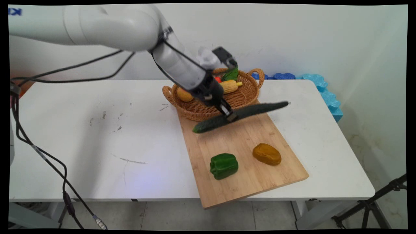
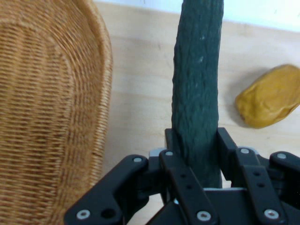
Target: Place the picked object in the vegetable basket
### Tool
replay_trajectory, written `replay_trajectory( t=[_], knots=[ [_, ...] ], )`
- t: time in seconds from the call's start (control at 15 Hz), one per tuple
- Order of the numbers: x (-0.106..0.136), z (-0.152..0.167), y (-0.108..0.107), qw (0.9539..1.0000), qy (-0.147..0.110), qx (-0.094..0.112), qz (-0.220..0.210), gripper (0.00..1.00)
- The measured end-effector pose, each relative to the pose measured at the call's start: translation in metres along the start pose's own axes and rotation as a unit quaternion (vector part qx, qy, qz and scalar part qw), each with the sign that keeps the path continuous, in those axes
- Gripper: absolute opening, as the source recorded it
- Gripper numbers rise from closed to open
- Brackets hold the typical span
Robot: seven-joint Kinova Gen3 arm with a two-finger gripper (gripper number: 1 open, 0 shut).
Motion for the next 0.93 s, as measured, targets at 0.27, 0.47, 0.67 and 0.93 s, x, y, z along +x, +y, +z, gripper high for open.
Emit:
replay_trajectory(
  t=[0.27, 0.47, 0.67, 0.93],
  knots=[
    [0.018, -0.036, -0.027, 0.9997, 0.020, 0.006, -0.012, 0.00],
    [0.029, -0.049, -0.055, 0.9992, 0.029, 0.019, -0.021, 0.00],
    [0.033, -0.049, -0.078, 0.9987, 0.030, 0.032, -0.026, 0.00],
    [0.032, -0.037, -0.107, 0.9978, 0.033, 0.049, -0.031, 0.00]
  ],
)
